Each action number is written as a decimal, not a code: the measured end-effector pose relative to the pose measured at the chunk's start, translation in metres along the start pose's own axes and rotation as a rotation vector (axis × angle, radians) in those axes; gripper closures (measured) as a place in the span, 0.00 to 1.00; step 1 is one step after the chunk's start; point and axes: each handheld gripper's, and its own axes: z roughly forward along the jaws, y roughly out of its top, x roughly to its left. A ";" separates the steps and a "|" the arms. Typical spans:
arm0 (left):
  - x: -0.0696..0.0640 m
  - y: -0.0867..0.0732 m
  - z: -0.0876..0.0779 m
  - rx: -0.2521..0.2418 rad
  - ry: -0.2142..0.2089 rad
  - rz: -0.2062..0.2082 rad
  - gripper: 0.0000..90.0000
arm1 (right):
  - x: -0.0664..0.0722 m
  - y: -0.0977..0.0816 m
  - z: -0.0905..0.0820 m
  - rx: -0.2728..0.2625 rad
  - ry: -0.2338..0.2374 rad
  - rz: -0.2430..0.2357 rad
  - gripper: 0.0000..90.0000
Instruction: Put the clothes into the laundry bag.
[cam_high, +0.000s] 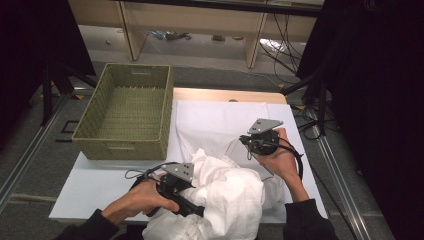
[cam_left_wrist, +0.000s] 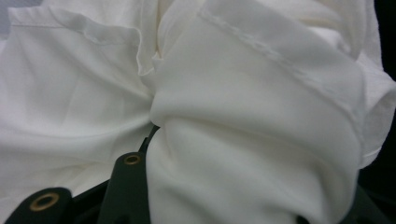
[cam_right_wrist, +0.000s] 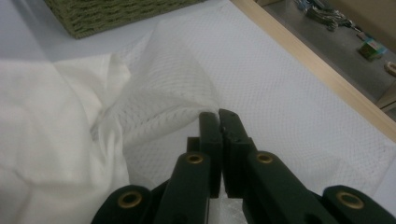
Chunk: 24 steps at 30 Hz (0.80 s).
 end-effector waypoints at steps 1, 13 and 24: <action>0.003 0.001 0.003 0.010 0.025 -0.037 0.60 | 0.001 0.001 -0.001 0.003 0.000 0.004 1.00; 0.038 0.014 0.010 0.031 0.312 -0.186 0.56 | 0.021 0.017 -0.017 -0.022 0.011 -0.079 1.00; 0.067 0.013 0.024 -0.063 0.369 -0.306 0.57 | 0.040 0.019 -0.038 -0.024 0.030 -0.136 1.00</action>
